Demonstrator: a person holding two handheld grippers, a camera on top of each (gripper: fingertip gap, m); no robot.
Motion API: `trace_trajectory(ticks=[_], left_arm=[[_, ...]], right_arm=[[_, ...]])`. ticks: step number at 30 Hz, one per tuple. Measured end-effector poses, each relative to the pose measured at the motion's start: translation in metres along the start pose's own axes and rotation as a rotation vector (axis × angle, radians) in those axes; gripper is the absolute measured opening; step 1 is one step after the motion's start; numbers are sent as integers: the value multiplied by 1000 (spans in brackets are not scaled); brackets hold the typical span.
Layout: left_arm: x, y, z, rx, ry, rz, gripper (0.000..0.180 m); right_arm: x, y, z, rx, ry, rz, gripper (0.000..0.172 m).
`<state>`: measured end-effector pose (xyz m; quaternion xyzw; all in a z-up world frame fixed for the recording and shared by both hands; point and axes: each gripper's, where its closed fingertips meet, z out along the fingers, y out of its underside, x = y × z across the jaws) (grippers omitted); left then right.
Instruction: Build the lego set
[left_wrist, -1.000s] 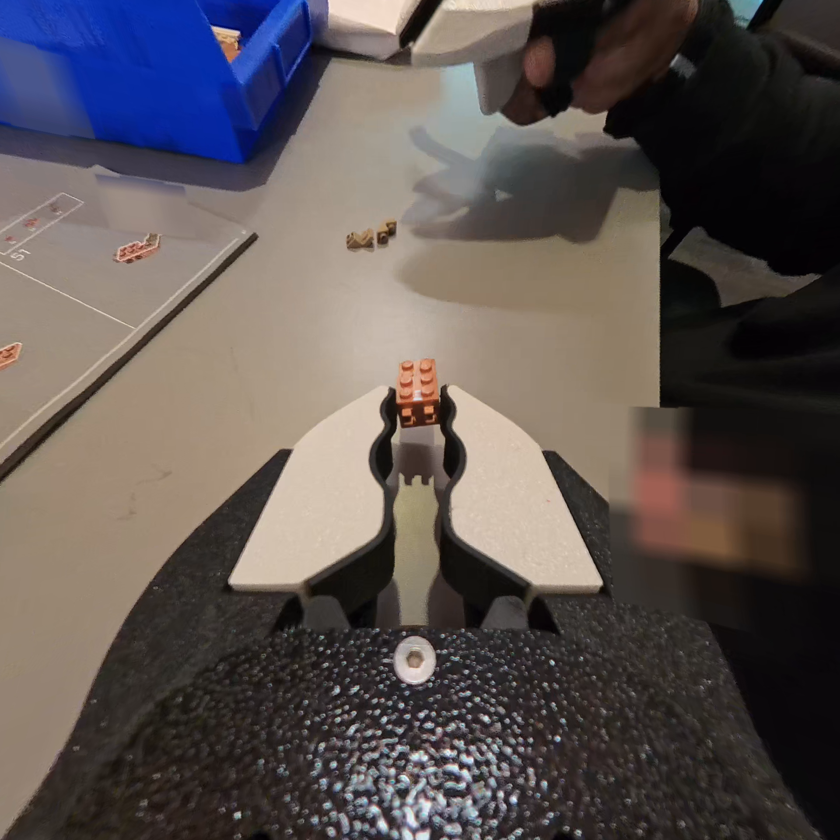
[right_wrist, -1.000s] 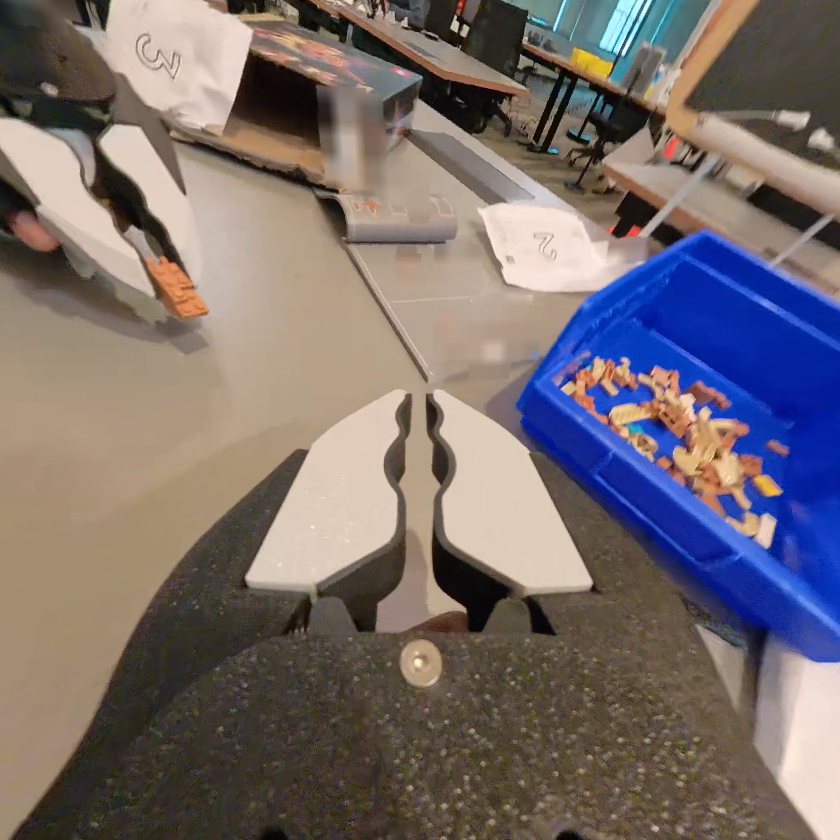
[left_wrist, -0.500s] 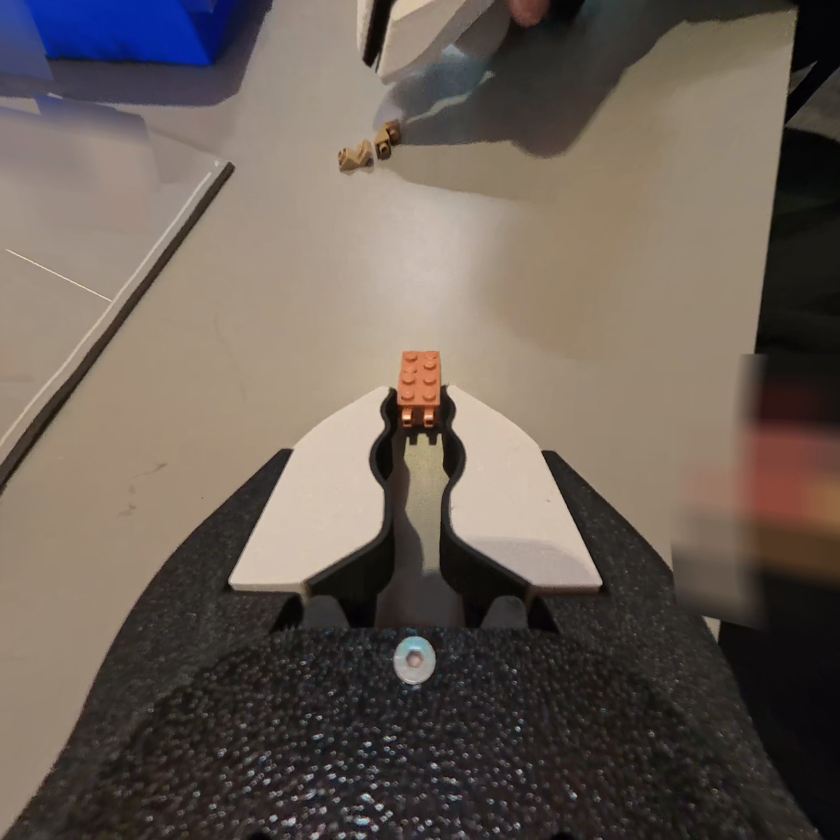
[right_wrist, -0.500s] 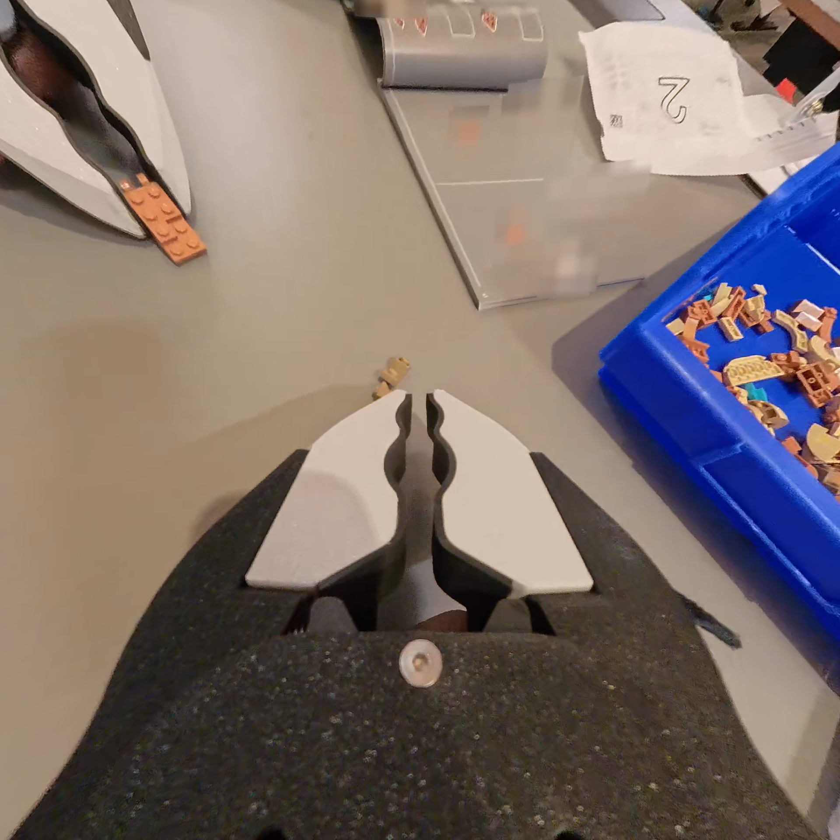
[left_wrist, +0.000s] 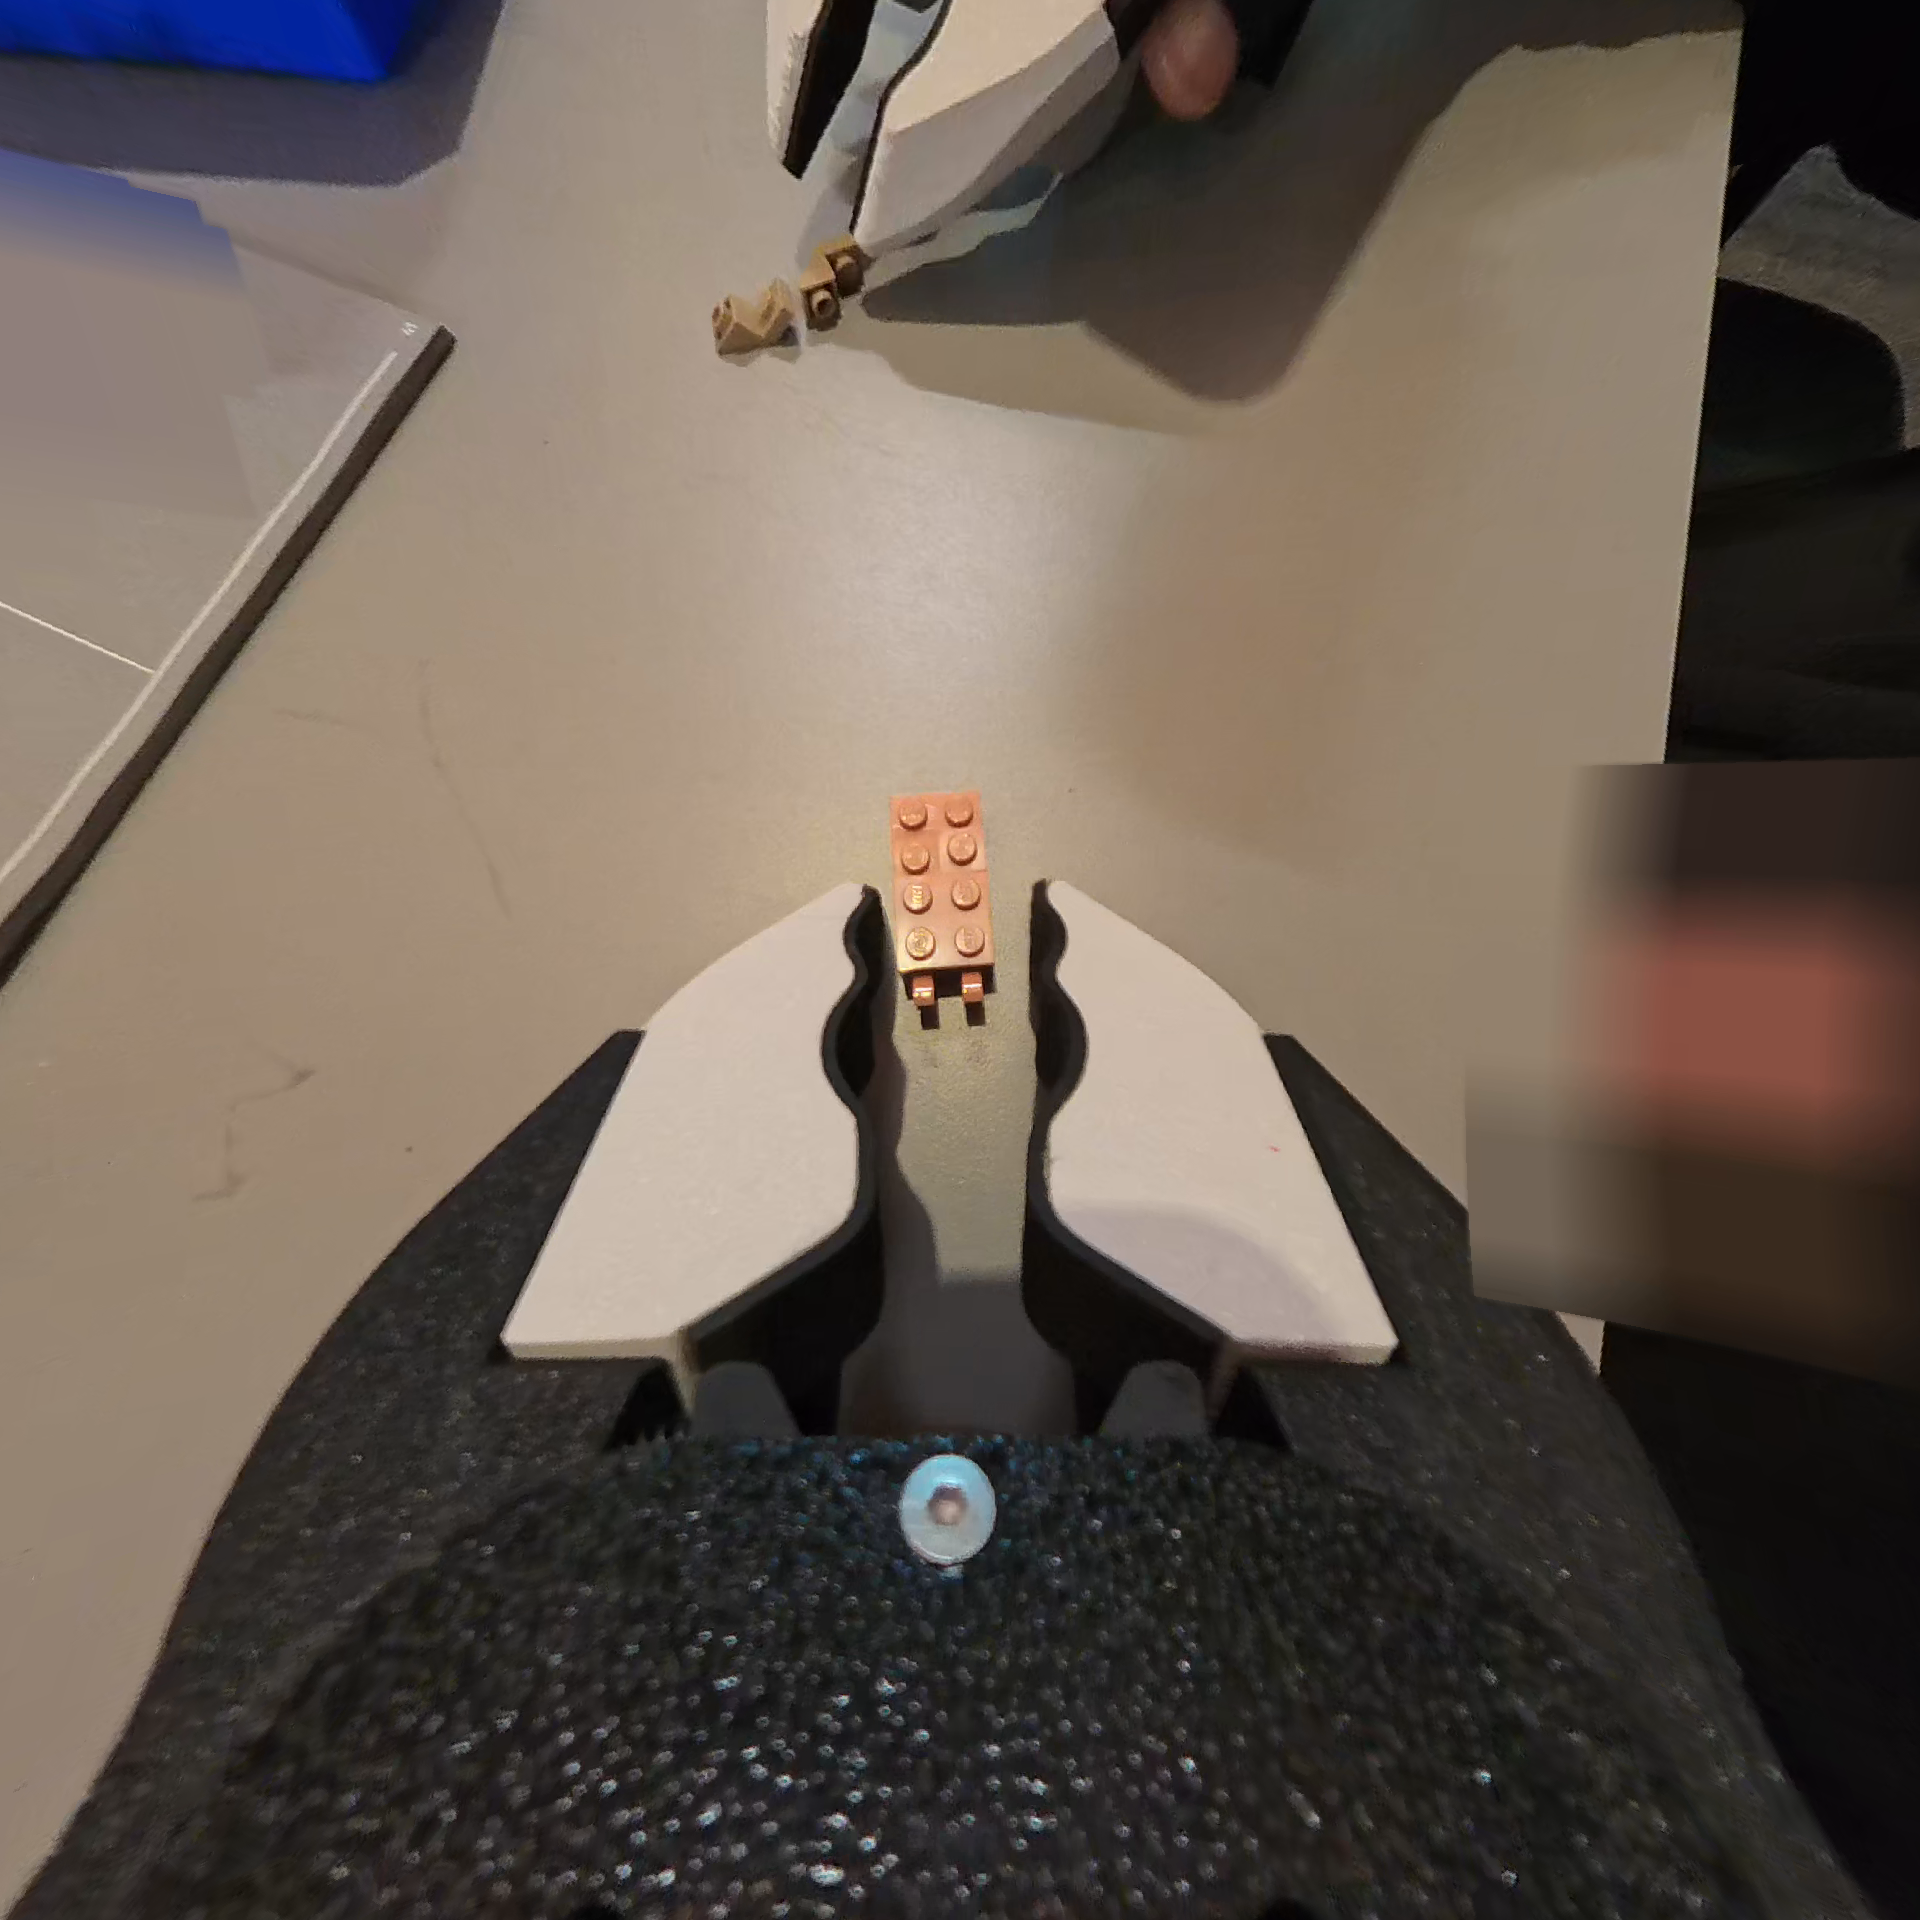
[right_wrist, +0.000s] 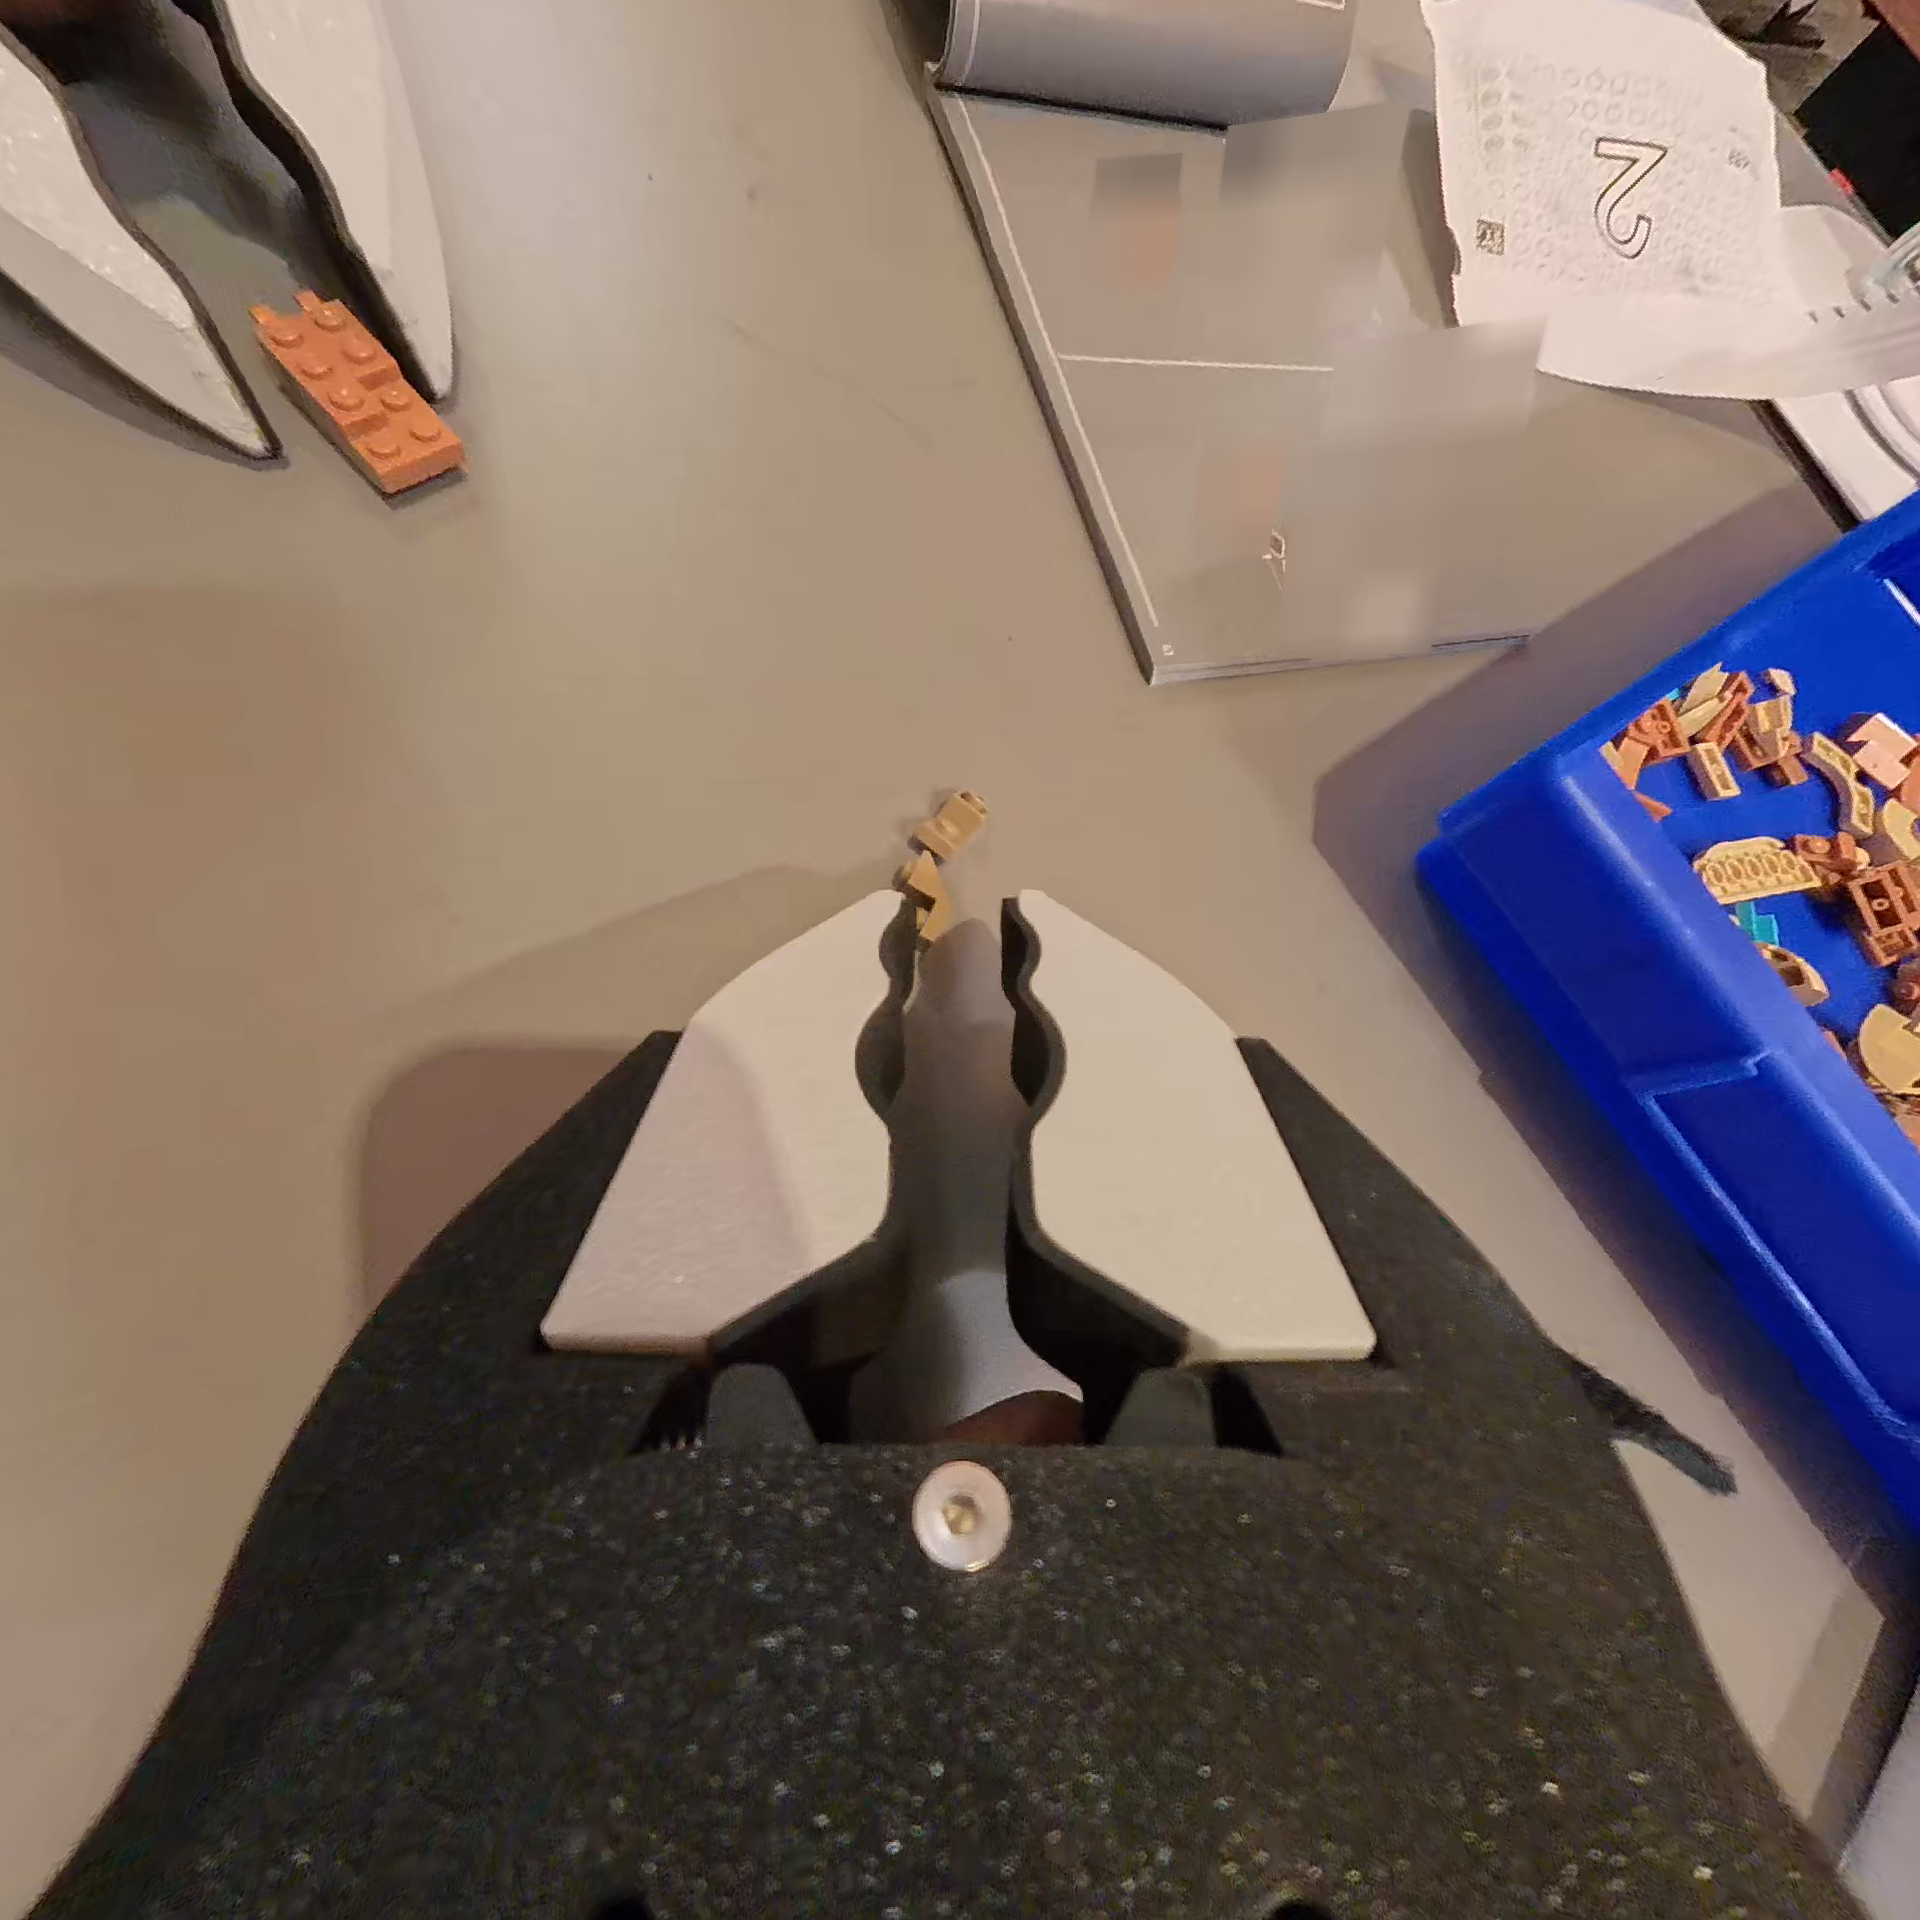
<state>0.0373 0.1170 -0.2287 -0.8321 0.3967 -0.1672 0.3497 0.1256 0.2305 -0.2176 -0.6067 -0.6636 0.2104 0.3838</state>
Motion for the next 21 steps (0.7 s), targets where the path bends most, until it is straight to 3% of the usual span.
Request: trace_trajectory(ticks=[16,21], left_arm=[[2,-25,-14,170,61,-19,28],[4,-28,-14,189,71,-25,28]], right_arm=[[-4,-1,2,-9,-46,27,20],[-7,-2,4,-19,-43,36,11]])
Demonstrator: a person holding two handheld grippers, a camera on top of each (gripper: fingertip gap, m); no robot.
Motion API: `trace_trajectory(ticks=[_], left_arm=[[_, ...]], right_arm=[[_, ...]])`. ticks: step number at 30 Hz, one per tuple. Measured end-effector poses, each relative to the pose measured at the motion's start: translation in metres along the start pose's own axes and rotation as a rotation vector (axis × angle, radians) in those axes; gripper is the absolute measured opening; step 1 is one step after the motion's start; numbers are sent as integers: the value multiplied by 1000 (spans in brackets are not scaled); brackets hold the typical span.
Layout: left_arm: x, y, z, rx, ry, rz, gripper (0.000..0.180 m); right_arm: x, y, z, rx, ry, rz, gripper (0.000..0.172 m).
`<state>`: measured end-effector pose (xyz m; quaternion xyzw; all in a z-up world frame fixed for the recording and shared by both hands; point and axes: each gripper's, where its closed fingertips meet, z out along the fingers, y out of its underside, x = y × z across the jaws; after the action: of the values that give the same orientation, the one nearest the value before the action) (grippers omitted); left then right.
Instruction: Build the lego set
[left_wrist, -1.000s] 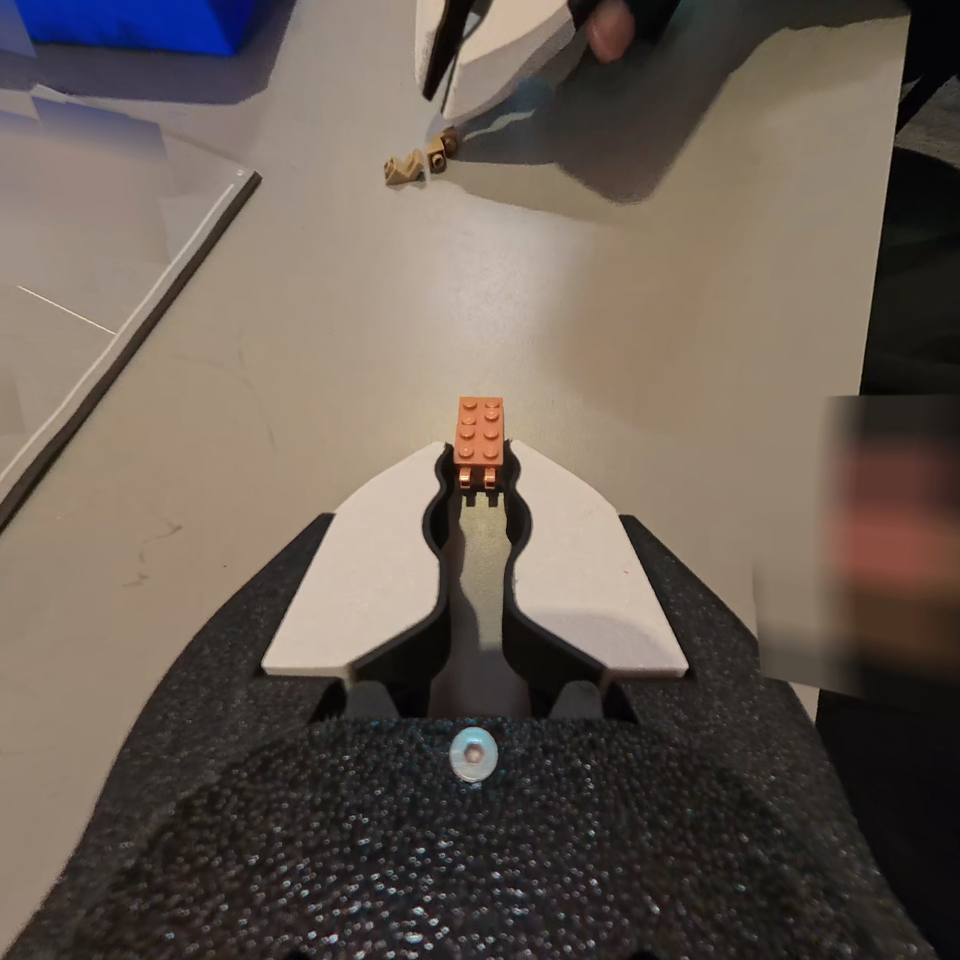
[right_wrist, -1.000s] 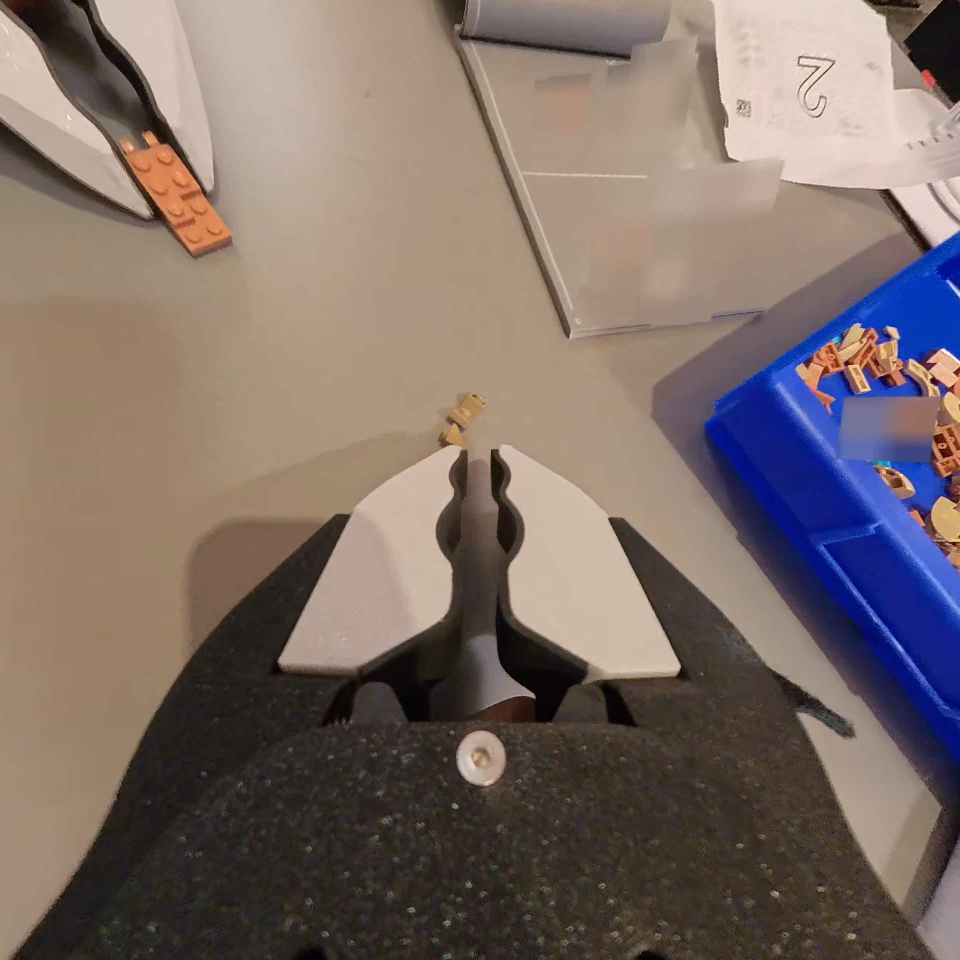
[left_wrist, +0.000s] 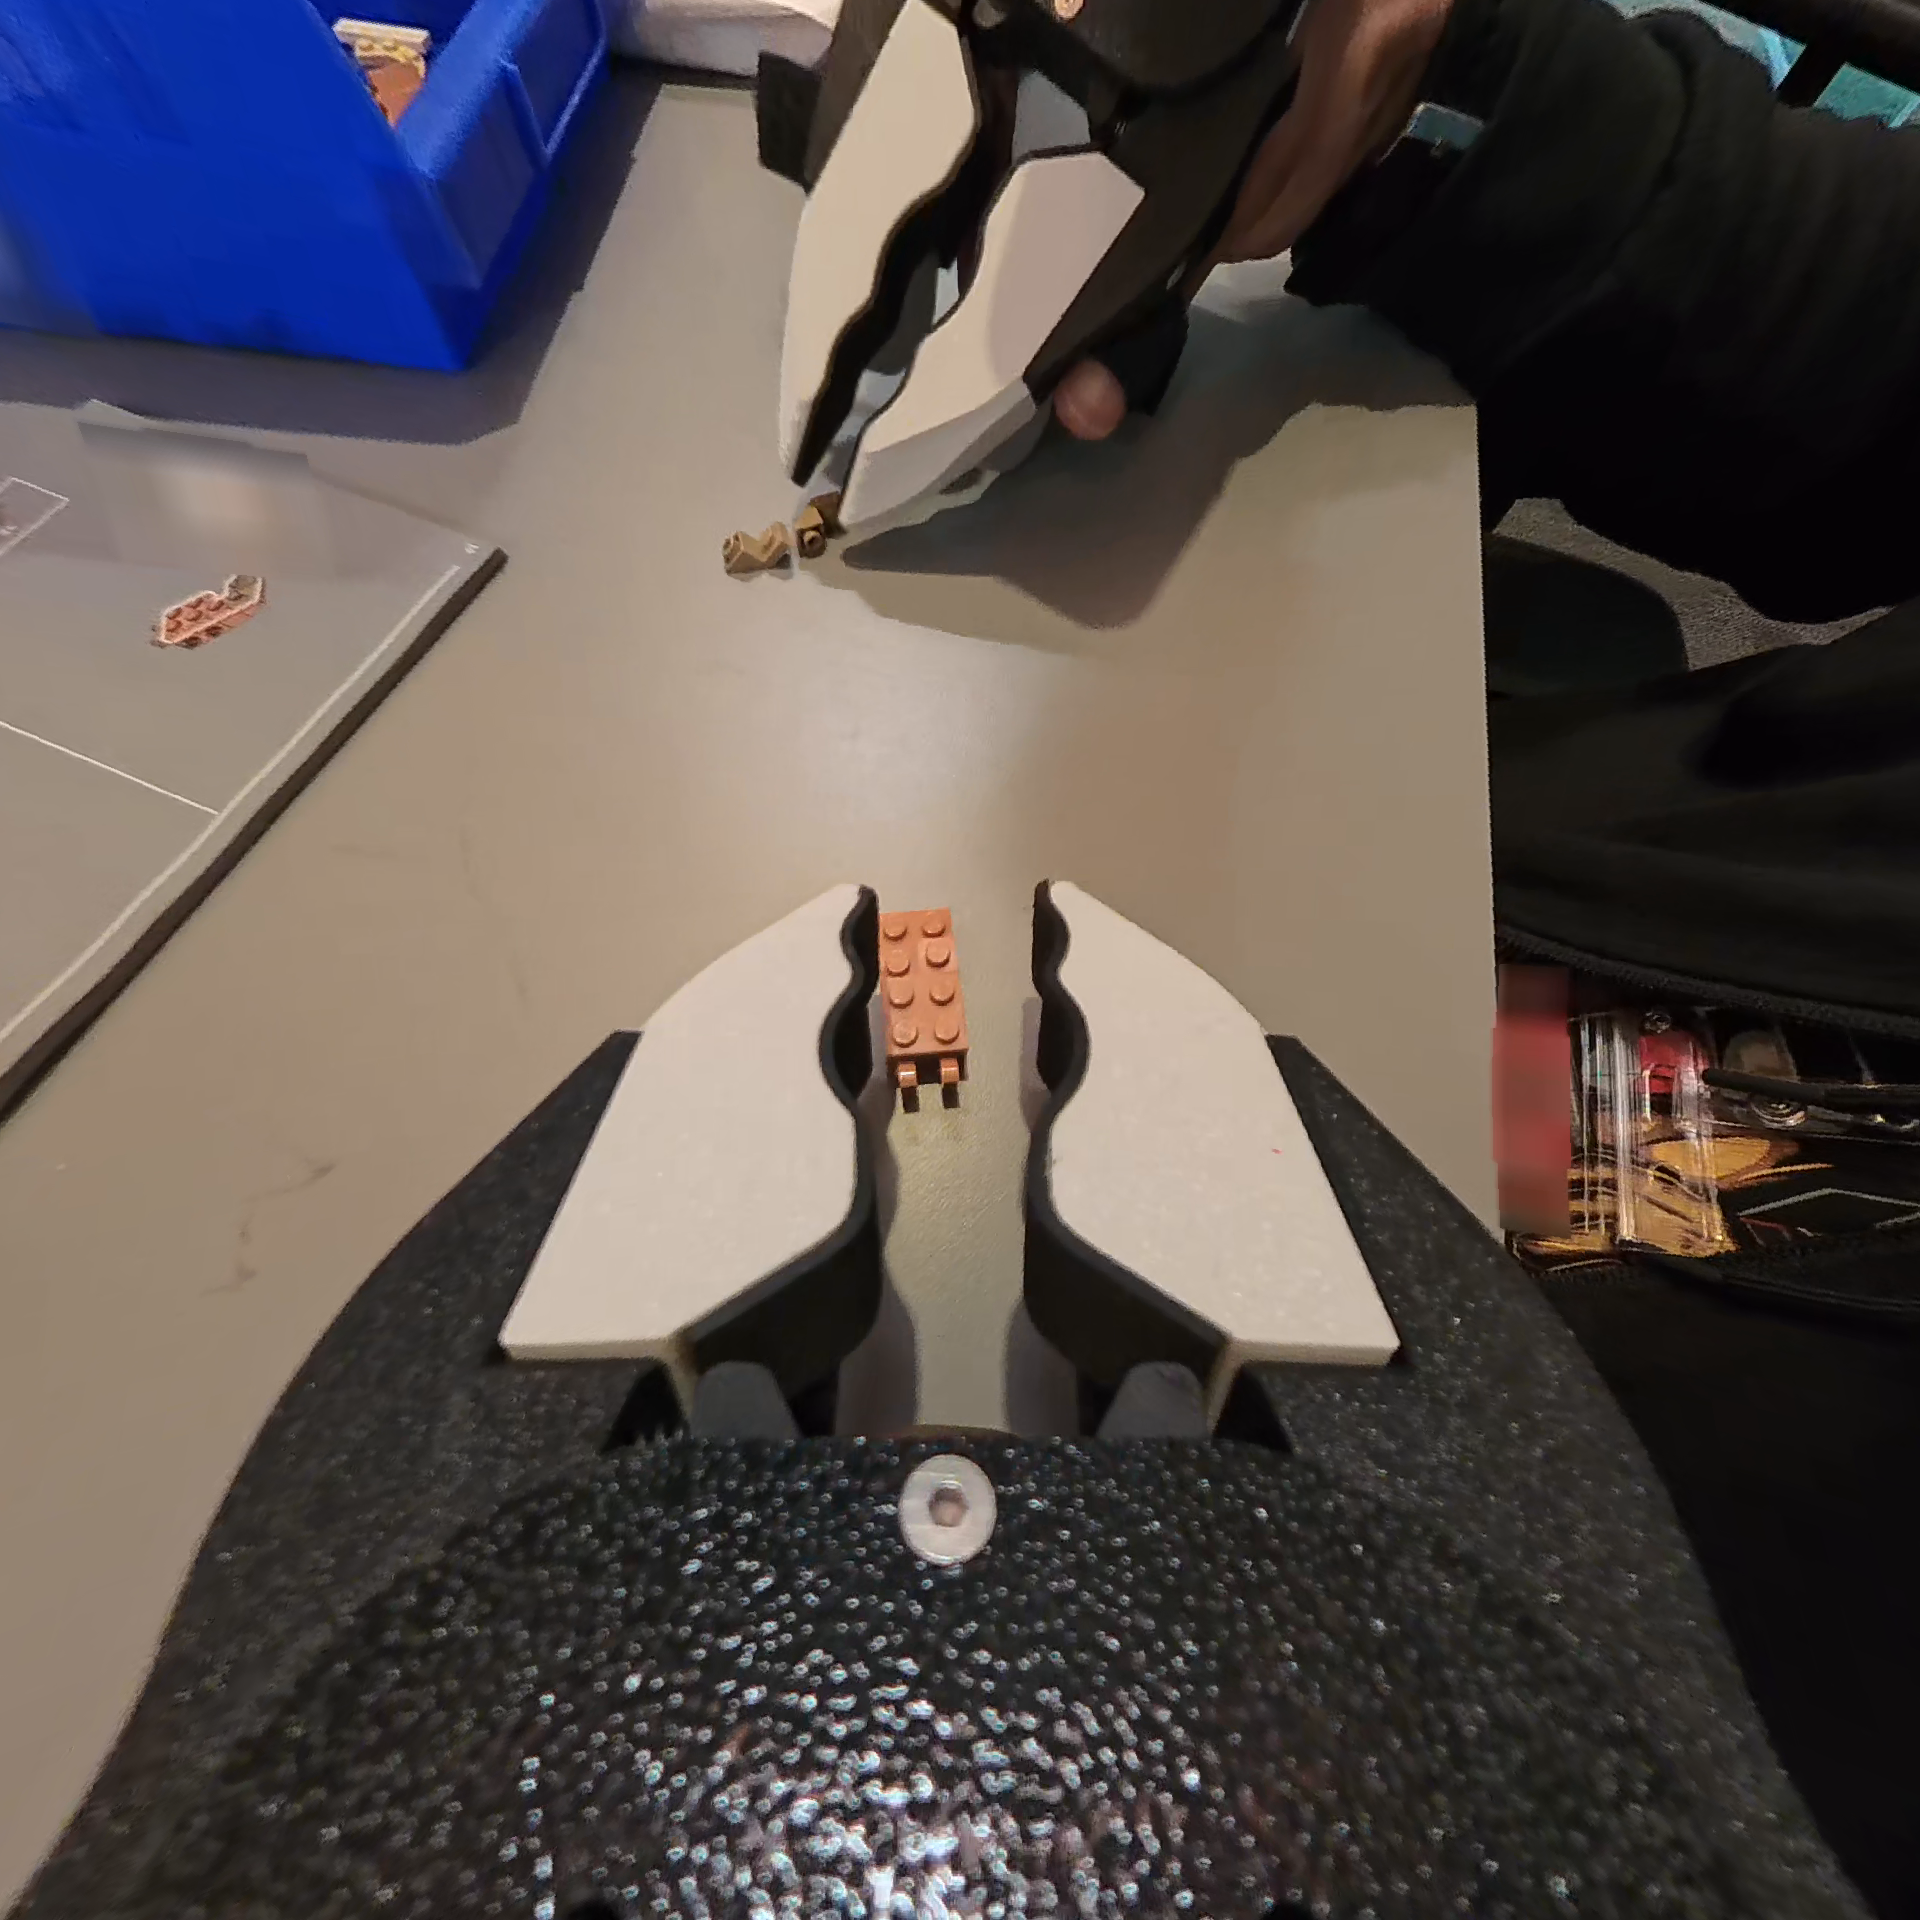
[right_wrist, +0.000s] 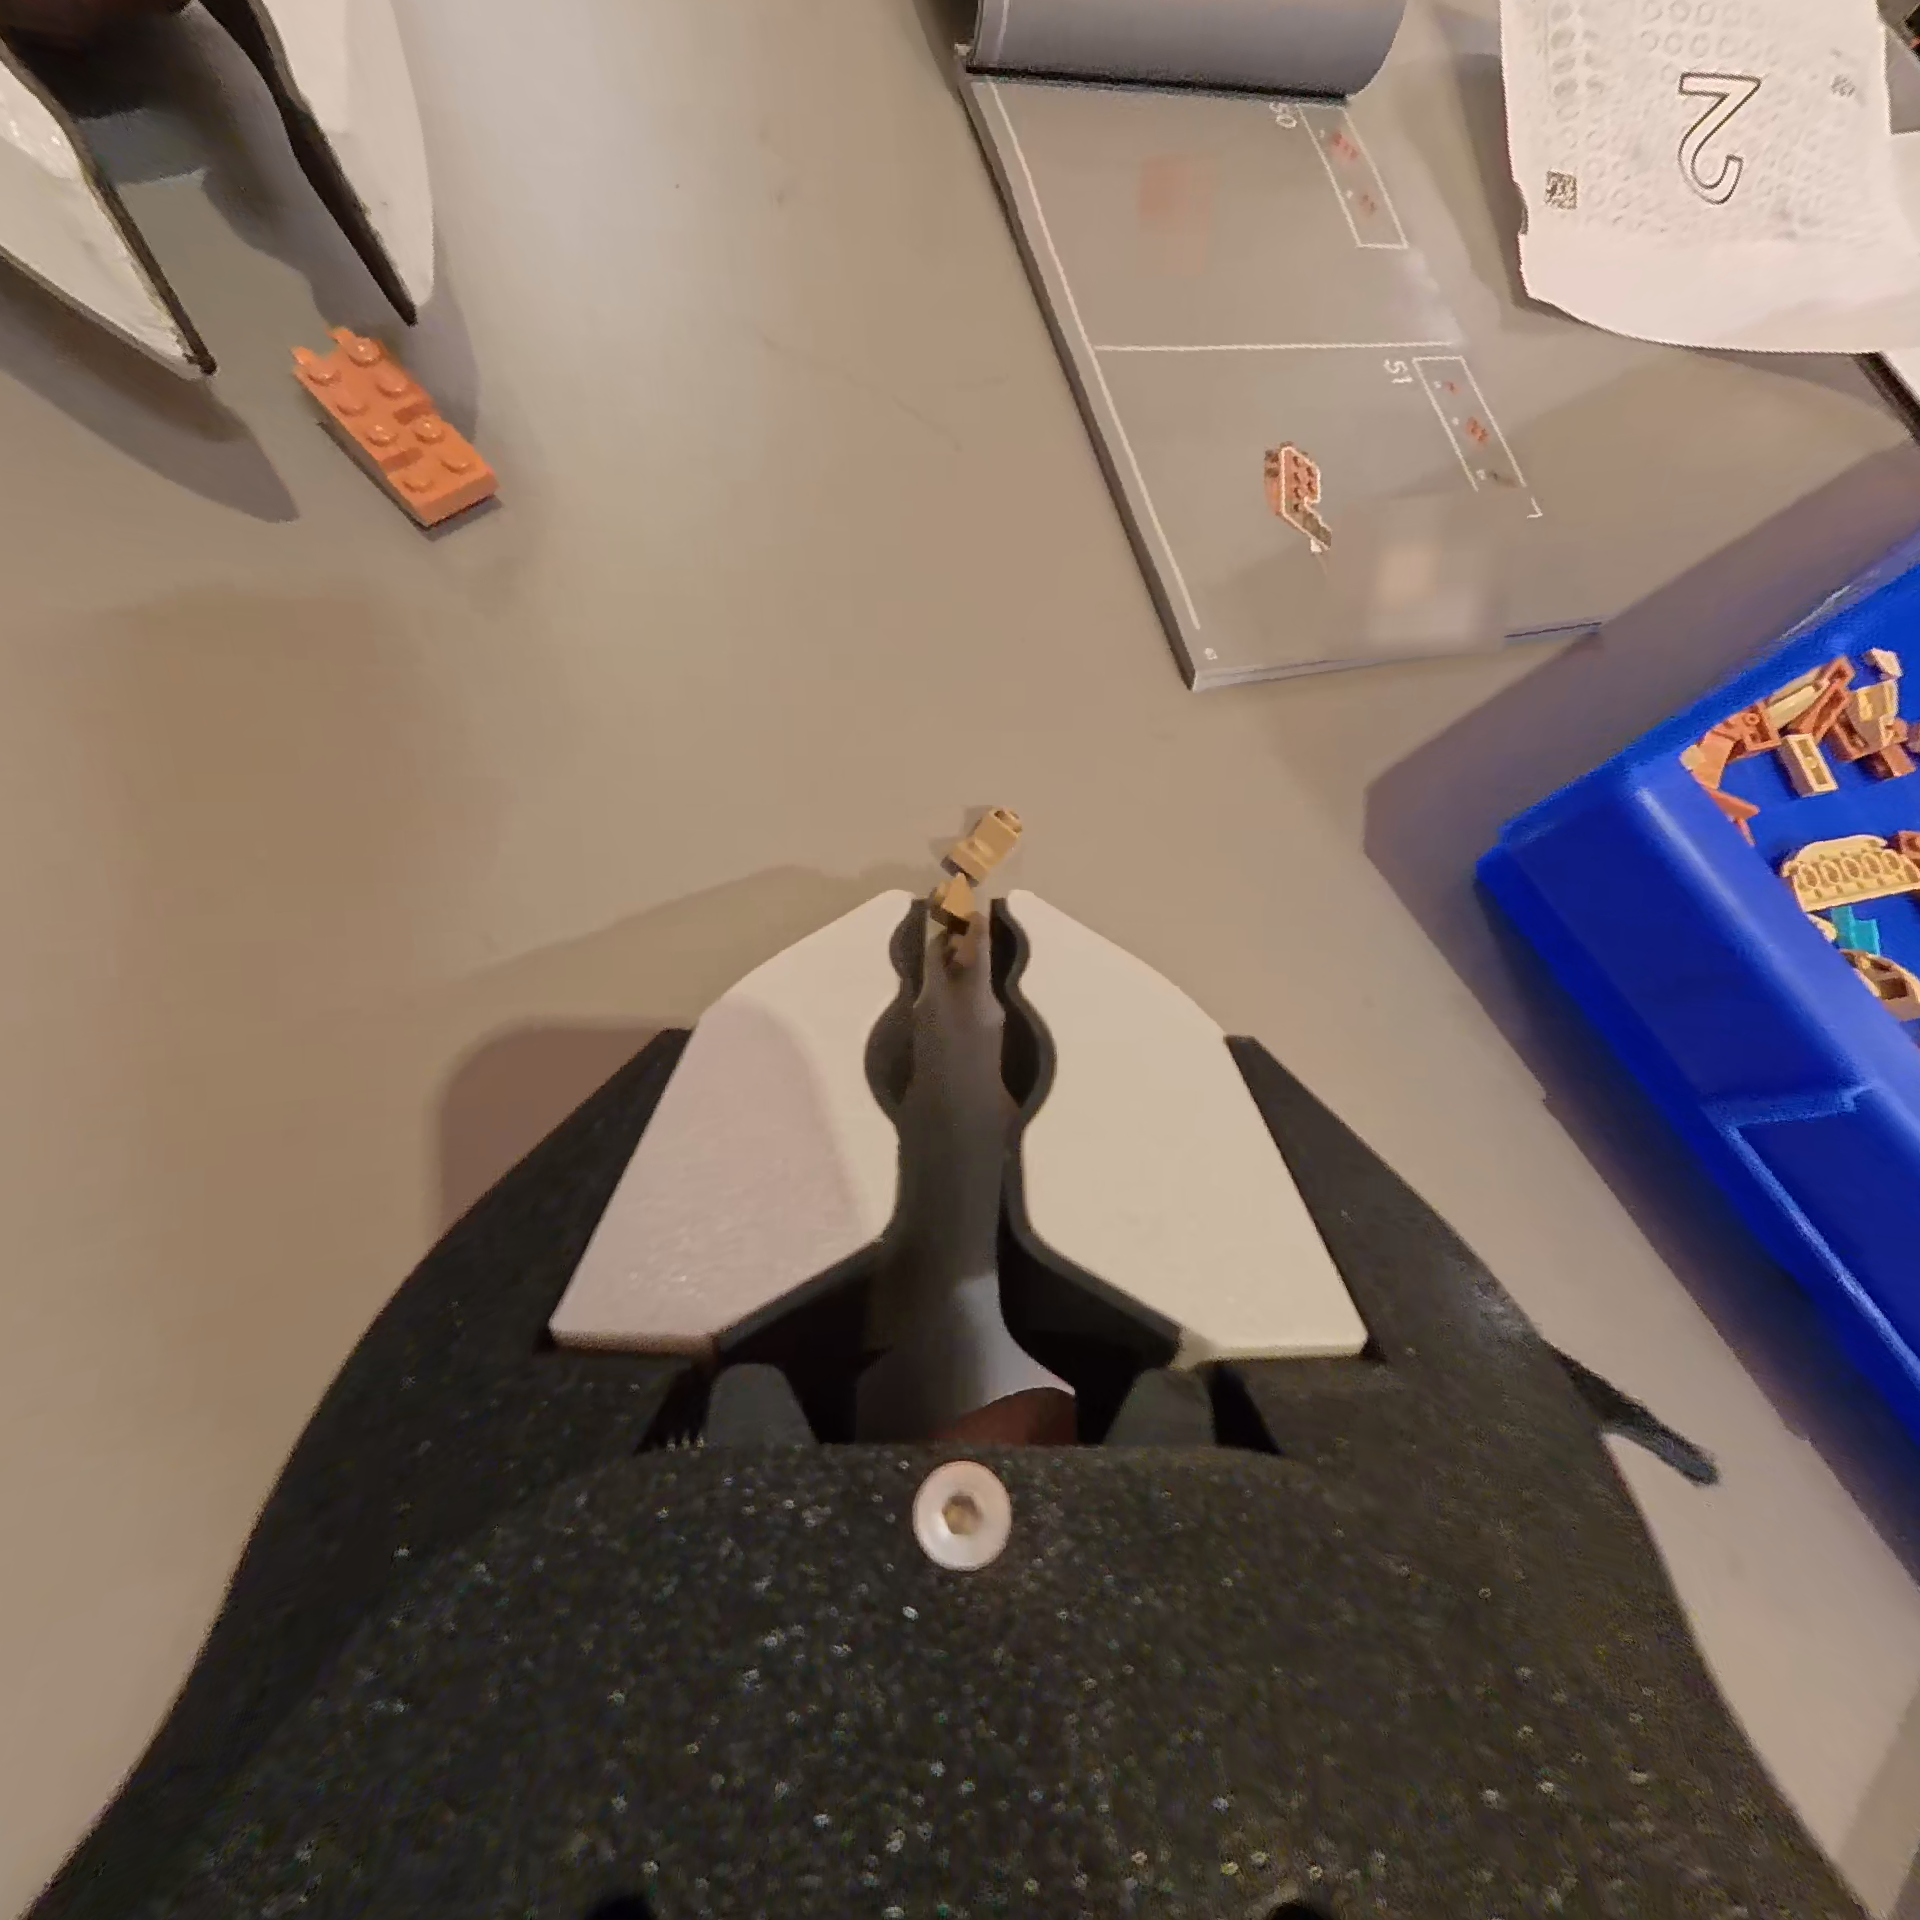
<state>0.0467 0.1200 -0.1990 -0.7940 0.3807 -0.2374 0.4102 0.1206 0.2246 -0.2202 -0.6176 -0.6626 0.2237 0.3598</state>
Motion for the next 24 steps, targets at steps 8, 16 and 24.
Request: trace_trajectory(ticks=[8,16,24], left_arm=[[-2,-2,-2,16,-10,-5,27],[-5,-3,-5,33,-22,-9,27],[-6,-4,-4,37,-26,-9,27]], right_arm=[[-6,-1,-1,4,27,-32,0],[-6,-4,-4,23,62,-36,0],[0,-4,0,6,80,3,18]])
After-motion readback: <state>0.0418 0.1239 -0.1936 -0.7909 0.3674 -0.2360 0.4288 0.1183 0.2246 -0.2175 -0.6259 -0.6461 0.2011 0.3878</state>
